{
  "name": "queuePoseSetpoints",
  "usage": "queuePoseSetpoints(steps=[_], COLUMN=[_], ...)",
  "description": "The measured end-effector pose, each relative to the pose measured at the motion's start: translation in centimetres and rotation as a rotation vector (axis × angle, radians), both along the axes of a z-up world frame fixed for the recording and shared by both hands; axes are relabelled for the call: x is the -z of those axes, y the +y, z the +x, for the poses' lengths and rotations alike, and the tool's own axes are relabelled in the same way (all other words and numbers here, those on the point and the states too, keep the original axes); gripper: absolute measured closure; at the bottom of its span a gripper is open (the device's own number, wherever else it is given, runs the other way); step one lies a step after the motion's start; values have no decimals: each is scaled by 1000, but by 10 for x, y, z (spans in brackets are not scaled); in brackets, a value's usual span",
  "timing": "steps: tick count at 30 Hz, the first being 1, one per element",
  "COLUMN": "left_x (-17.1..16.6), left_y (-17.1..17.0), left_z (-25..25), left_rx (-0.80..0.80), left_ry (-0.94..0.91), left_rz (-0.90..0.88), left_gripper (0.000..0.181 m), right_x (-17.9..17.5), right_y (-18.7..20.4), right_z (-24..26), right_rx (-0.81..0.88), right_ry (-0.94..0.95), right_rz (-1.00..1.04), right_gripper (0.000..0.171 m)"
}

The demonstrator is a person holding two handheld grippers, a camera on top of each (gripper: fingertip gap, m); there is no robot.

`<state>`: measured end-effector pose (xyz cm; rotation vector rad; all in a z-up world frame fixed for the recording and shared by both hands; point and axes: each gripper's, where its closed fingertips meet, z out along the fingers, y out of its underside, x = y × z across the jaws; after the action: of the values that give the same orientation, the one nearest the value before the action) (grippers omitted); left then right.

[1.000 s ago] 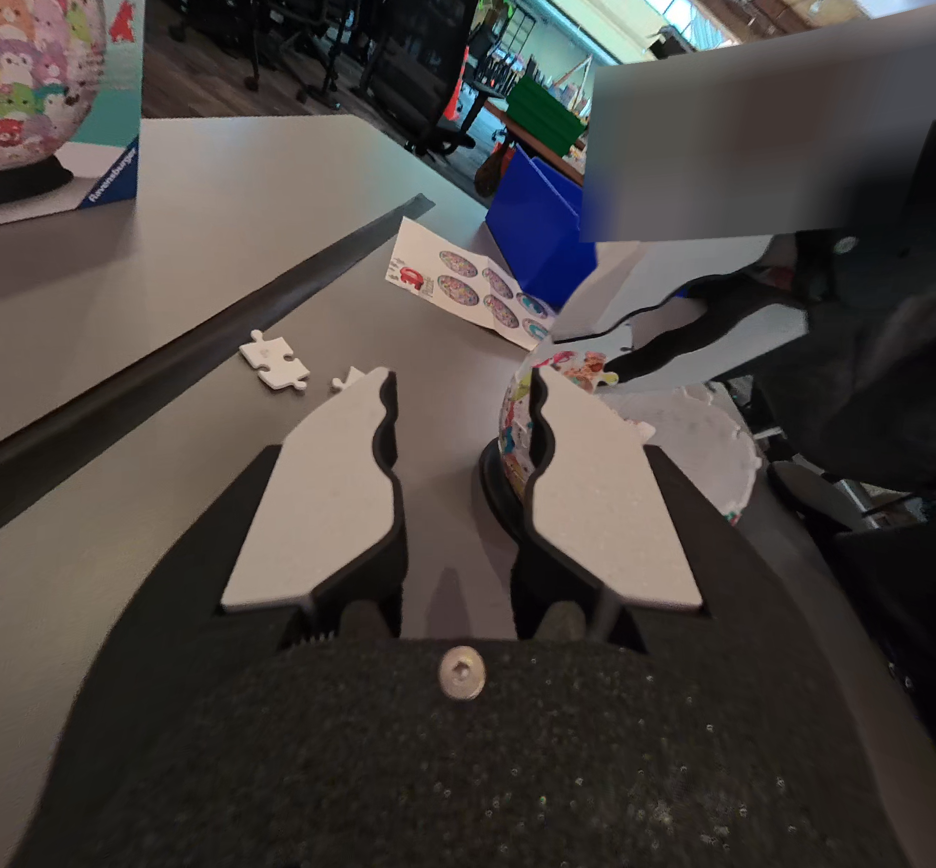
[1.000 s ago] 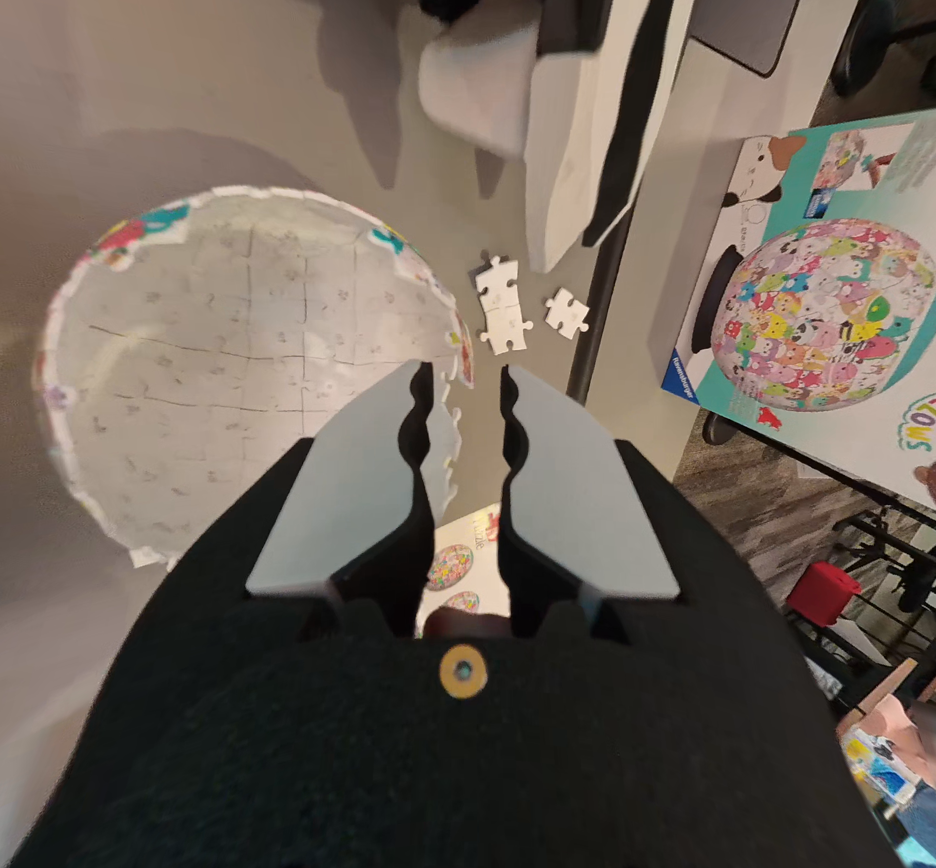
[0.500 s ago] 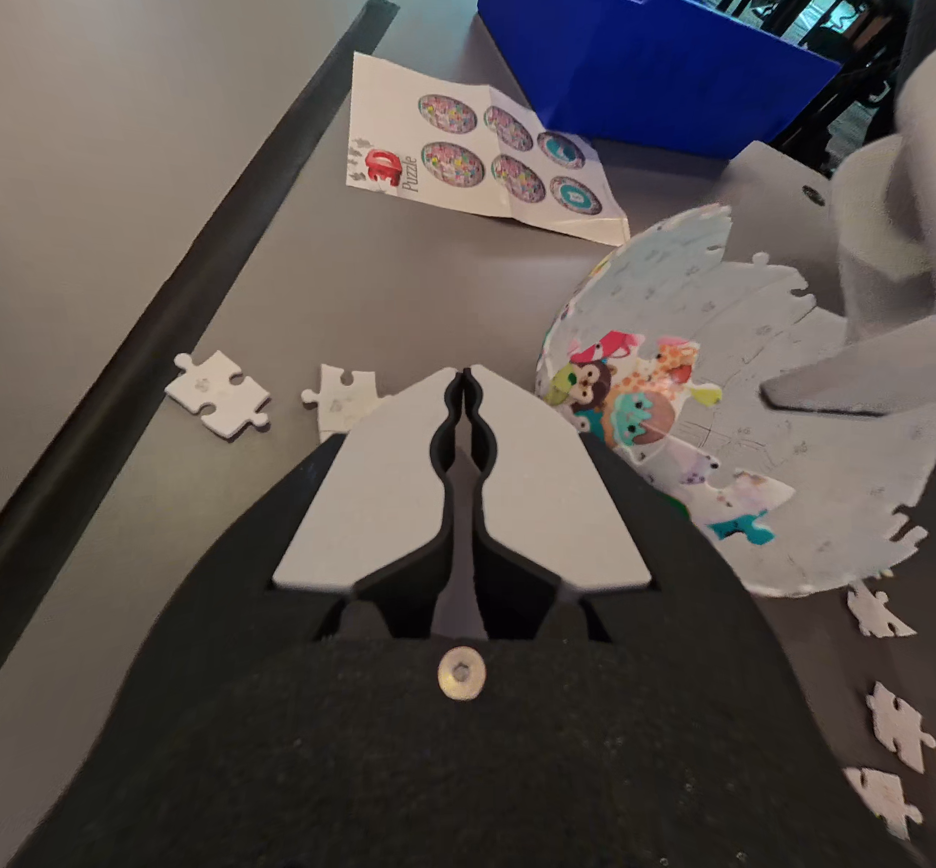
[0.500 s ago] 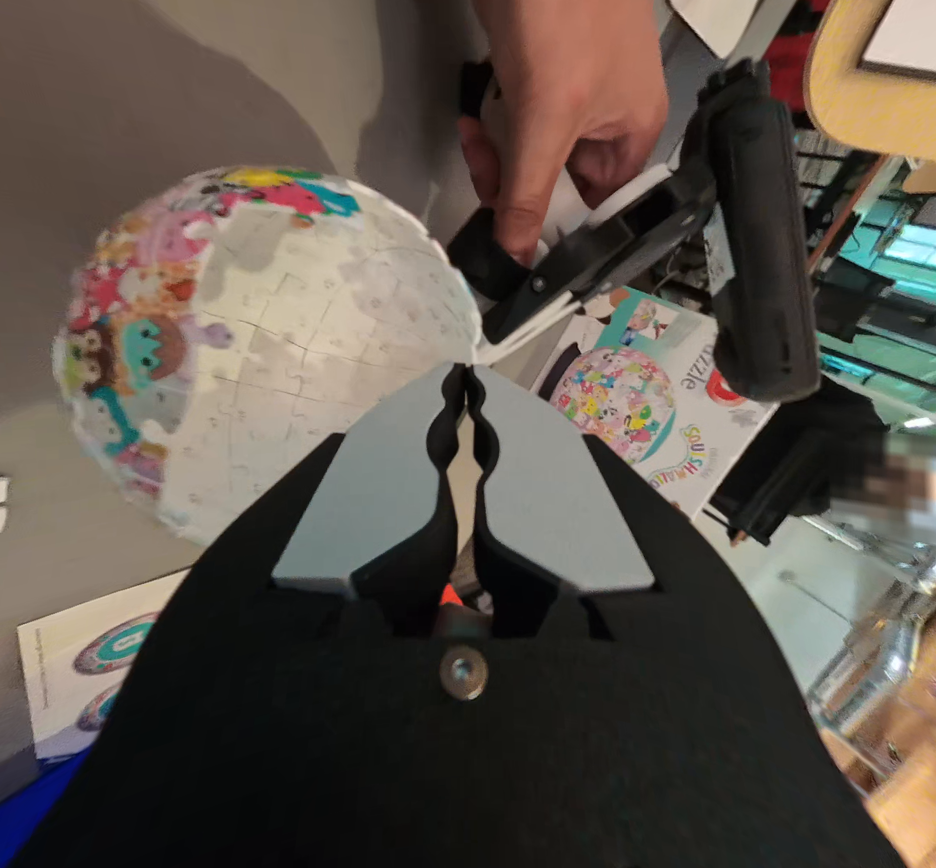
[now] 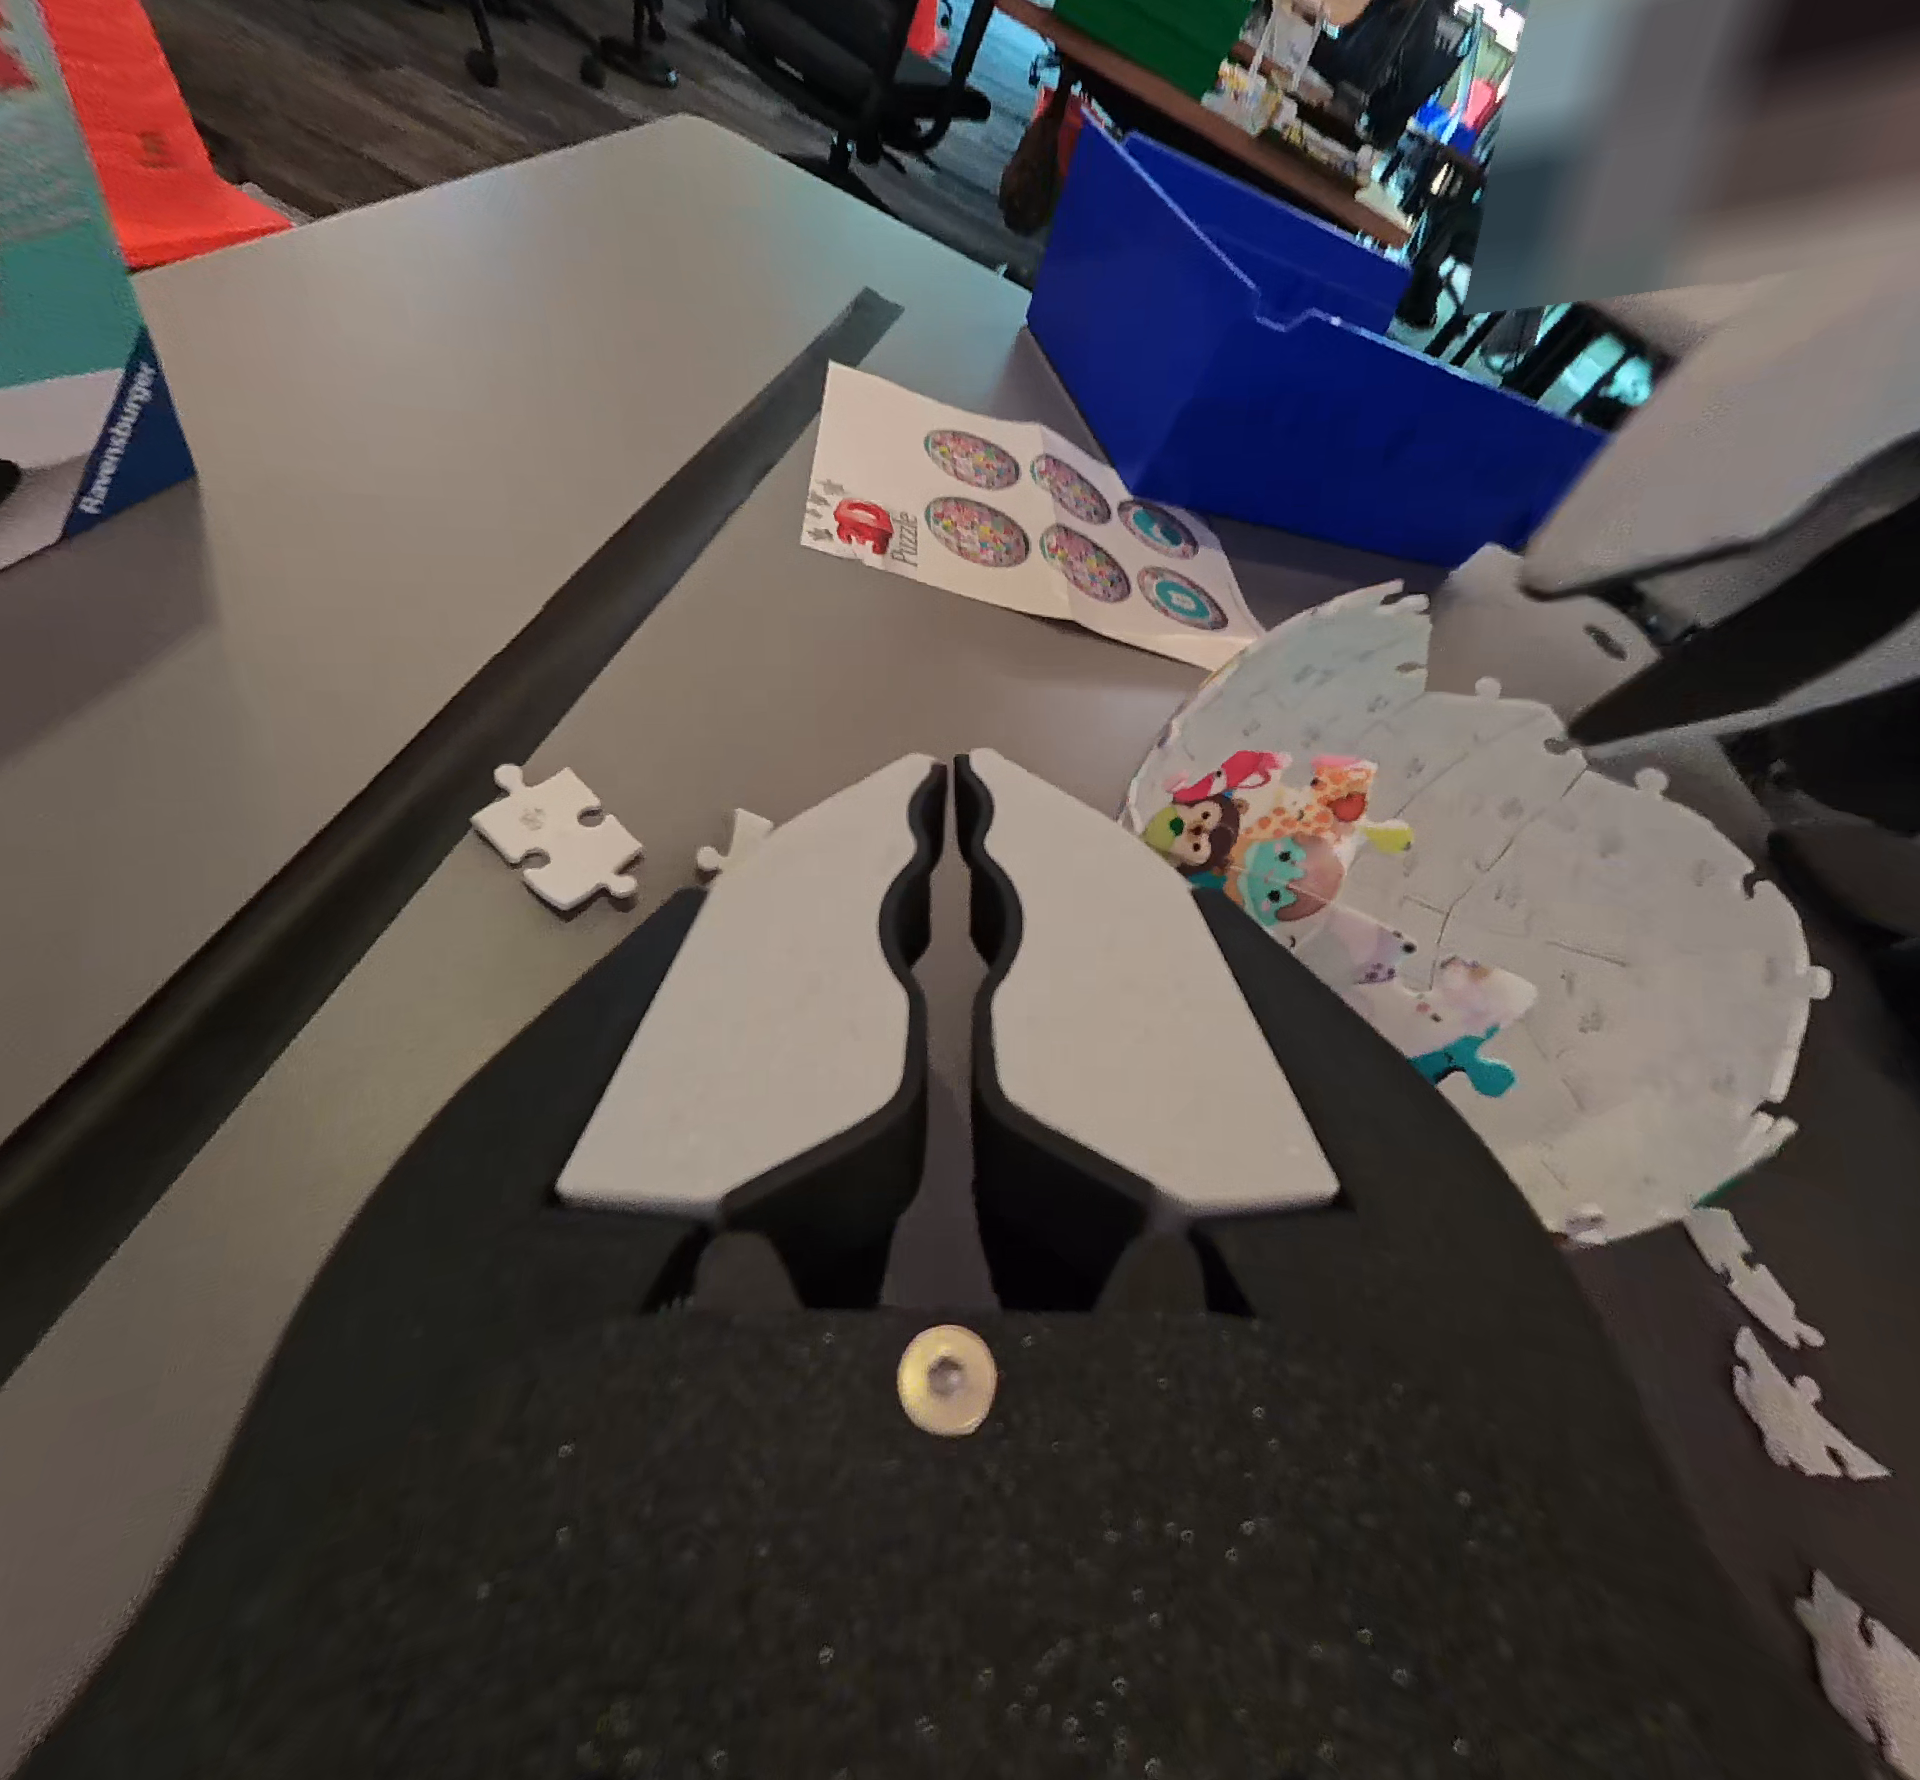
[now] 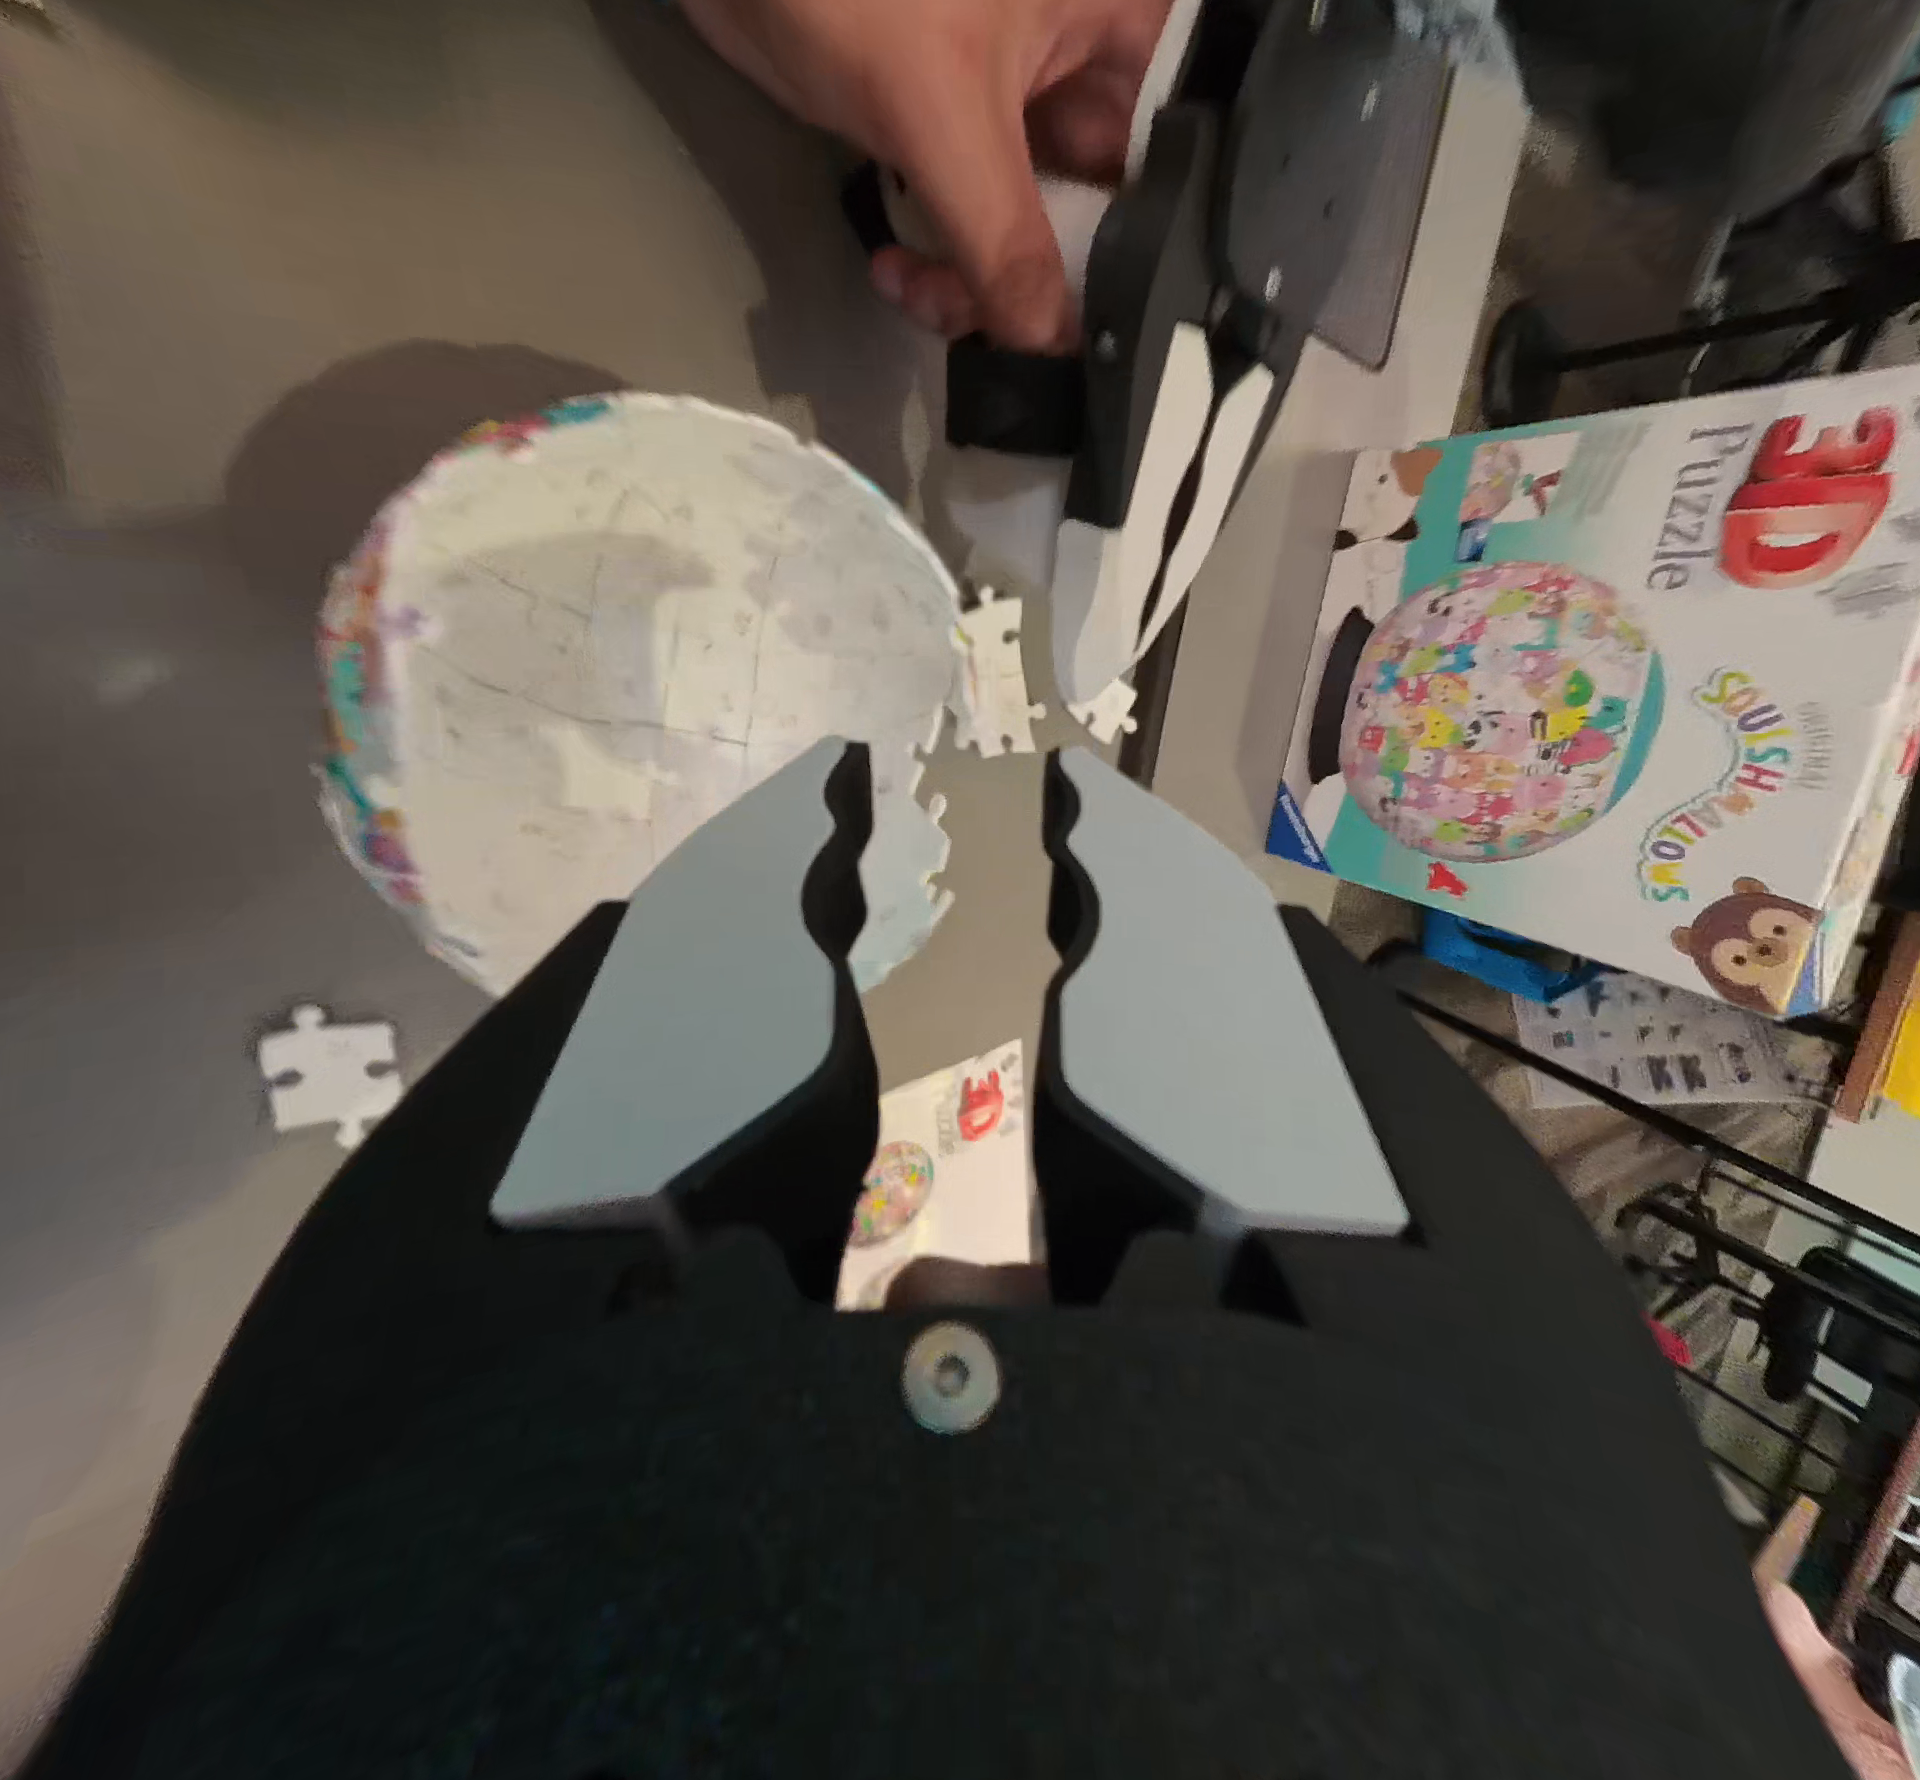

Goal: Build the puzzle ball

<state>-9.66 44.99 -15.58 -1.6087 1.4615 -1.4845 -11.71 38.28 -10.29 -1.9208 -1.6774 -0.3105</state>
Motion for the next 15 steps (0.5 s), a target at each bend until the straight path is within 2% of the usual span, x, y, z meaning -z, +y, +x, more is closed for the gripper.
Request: queuePoseSetpoints(steps=[7,11,15], left_x=[-7,-4,-4], left_y=[14,12,10], left_z=[-9,-14,-18], left_rx=[-40,-50,-54], left_ry=[-44,-27,-27], left_rz=[-123,-139,-147], left_gripper=[175,172,172], right_x=[16,27,32], right_y=[19,18,24], right_z=[0,-2,1], right_rx=[24,22,-25], right_ry=[-96,-68,-103], right_rz=[-179,-324,-335], right_gripper=[133,132,133])
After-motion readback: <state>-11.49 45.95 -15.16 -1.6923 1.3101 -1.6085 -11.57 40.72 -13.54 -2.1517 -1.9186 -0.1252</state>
